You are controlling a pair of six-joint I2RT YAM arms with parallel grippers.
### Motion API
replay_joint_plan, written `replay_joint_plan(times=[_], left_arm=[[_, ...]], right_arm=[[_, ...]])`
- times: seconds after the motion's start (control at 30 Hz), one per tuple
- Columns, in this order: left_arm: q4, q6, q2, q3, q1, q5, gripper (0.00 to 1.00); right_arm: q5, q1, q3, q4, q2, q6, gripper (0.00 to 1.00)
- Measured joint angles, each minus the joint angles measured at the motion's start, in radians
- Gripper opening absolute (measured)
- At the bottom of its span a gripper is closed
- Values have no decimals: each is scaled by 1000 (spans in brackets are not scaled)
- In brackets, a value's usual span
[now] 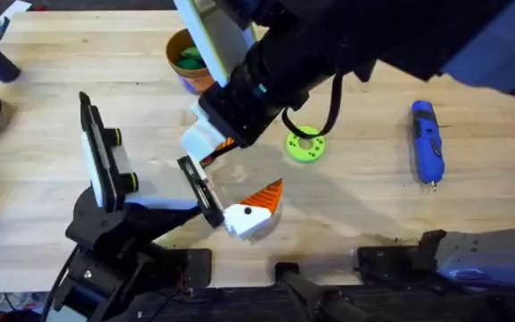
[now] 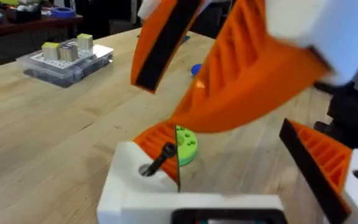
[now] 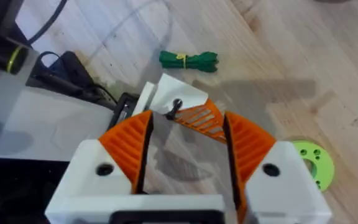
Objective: Pick up the gripper from the table and insert it into the empty holder that is missing its gripper. Then pick up a screw, insert it into the mounting hole, and use the screwdriver to tighten it. Finally, clean up the table by picking up the vegetable and placing it into the bucket.
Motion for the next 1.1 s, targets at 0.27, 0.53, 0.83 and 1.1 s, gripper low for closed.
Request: replay_joint_plan(times=[0.27,0.53,0.83,1.1], left_arm=[[0,0,0,0,0,0,994],[0,0,0,0,0,0,994],[0,0,0,0,0,0,994],[0,0,0,0,0,0,994]], right_arm=[[-2,37,0,0,17,0,574],[-2,37,0,1,54,0,410],[-2,37,0,1,55,-1,148],[-2,37,0,5,55,0,8]])
